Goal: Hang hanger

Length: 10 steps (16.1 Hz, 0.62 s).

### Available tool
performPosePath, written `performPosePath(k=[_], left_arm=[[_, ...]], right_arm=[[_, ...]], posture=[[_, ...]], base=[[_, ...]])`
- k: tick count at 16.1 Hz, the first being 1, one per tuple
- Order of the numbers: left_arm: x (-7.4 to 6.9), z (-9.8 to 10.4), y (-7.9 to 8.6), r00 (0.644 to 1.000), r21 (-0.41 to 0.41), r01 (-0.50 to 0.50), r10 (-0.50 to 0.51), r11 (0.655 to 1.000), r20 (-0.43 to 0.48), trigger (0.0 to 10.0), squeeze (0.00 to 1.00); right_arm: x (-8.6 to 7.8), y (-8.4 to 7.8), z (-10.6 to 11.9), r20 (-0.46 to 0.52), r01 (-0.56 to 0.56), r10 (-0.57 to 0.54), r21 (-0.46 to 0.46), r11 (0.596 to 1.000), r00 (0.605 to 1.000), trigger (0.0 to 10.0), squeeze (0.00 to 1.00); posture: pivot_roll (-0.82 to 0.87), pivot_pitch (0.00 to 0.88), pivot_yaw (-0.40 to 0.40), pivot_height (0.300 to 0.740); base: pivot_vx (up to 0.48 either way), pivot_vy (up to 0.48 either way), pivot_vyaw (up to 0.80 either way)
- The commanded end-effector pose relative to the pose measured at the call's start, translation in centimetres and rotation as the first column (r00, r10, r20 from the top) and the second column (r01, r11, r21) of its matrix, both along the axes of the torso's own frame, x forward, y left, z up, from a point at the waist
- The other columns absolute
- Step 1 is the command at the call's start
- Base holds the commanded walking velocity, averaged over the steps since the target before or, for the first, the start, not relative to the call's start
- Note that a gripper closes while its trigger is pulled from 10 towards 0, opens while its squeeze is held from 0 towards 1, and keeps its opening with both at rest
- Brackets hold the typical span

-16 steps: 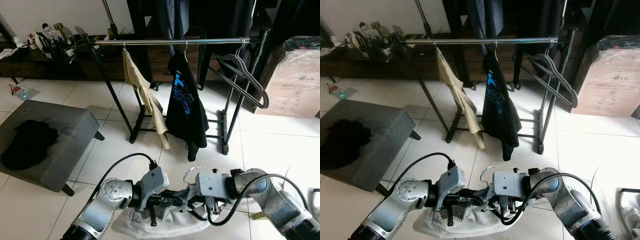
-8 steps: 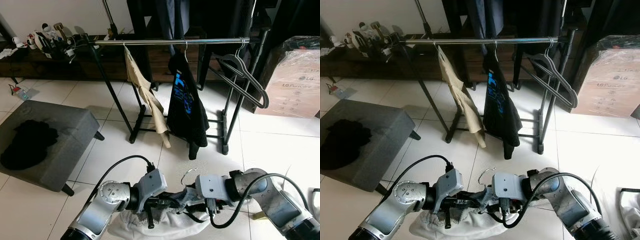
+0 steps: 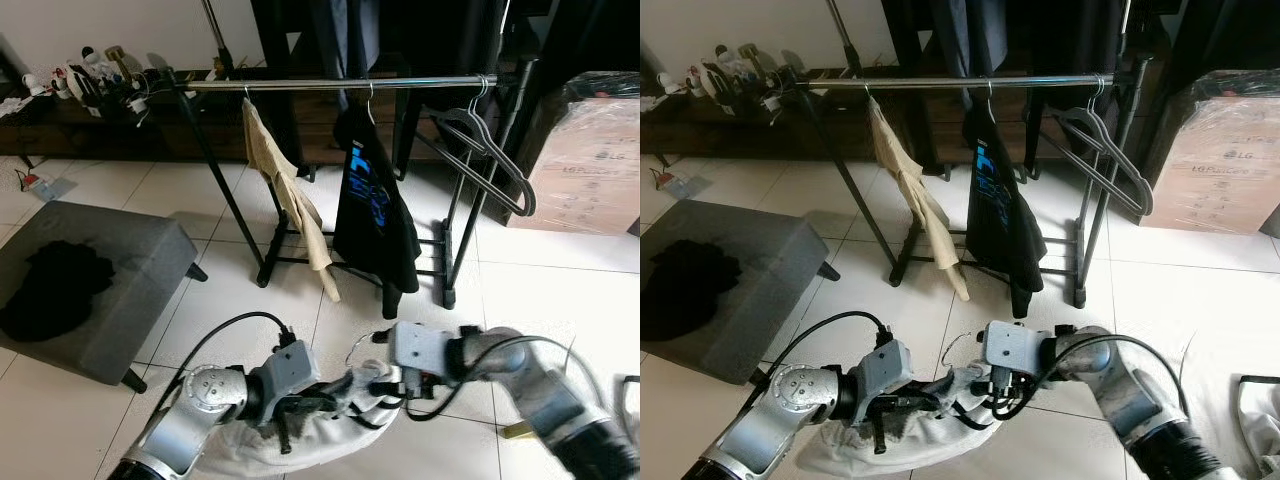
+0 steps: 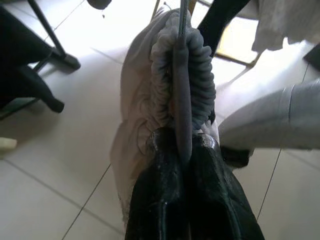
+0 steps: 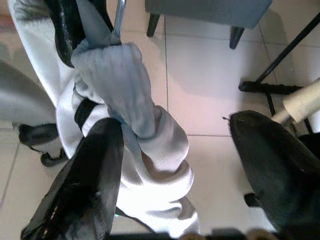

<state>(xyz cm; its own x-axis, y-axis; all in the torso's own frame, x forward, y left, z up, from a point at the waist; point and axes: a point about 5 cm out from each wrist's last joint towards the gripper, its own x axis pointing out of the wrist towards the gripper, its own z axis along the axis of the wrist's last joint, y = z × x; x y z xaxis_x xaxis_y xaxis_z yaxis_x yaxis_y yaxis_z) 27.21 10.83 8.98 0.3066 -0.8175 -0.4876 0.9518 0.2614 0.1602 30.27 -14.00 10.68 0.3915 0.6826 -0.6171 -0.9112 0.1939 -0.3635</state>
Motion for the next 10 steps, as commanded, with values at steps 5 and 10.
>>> performPosePath(k=[5,10], left_arm=[[-0.4,-0.3,0.9,0.998,0.013,-0.061,0.06,0.998,0.032,0.0,0.0],[-1.0,-1.4,1.8,0.97,-0.025,-0.243,0.244,0.97,0.011,0.0,0.0]], right_arm=[[2.4,-3.4,-2.1,0.088,0.35,-0.341,-0.131,0.928,0.936,10.0,0.0],[3.8,-5.9,-1.9,0.033,0.69,-0.699,0.139,0.711,0.714,10.0,0.0]], posture=[[-0.13,0.169,0.108,0.74],[-0.13,0.159,0.108,0.74]], base=[[0.0,0.0,0.0],[0.0,0.0,0.0]])
